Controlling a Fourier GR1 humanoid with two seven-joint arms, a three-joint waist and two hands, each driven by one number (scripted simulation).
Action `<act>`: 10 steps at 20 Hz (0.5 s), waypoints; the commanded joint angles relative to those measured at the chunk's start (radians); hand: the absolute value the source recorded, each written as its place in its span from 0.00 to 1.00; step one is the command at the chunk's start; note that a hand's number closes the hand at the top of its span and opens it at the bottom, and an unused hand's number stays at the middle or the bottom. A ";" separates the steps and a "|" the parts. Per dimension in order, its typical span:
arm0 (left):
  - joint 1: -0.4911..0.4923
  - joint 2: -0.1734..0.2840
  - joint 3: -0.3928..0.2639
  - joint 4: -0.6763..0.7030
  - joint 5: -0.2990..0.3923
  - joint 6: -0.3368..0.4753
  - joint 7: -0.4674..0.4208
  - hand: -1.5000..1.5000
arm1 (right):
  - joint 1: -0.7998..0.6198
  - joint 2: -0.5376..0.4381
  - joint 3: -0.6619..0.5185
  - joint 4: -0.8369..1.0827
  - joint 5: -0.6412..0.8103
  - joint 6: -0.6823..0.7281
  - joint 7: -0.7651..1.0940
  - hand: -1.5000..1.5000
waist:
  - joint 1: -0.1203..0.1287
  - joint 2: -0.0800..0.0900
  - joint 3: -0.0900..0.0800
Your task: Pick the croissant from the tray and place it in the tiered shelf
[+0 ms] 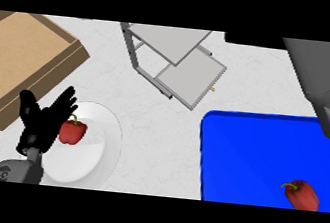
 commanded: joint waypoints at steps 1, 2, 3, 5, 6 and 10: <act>-0.007 -0.003 -0.003 0.013 0.001 -0.005 0.028 0.50 | -0.024 0.005 -0.007 0.094 0.030 -0.036 -0.081 1.00 | -0.002 0.002 -0.004; -0.035 0.000 0.002 0.012 0.017 -0.021 0.032 0.50 | -0.062 0.002 -0.026 0.114 0.025 -0.059 -0.076 1.00 | 0.005 0.005 -0.004; 0.028 -0.013 -0.013 -0.002 -0.001 -0.014 -0.007 0.50 | -0.056 -0.009 -0.024 0.134 0.028 -0.037 -0.109 1.00 | 0.011 0.006 -0.004; -0.009 -0.010 -0.010 0.049 -0.019 -0.013 -0.040 0.50 | -0.062 0.028 -0.033 0.165 0.030 -0.079 -0.127 1.00 | 0.011 0.009 -0.005; -0.012 0.010 0.020 0.046 0.014 -0.029 -0.003 0.50 | -0.075 0.022 -0.042 0.163 0.019 -0.047 -0.136 1.00 | 0.005 0.004 -0.004; 0.044 -0.028 -0.033 -0.020 -0.022 -0.006 -0.004 0.50 | -0.084 -0.015 -0.038 0.218 0.046 -0.051 -0.192 1.00 | 0.022 0.008 -0.004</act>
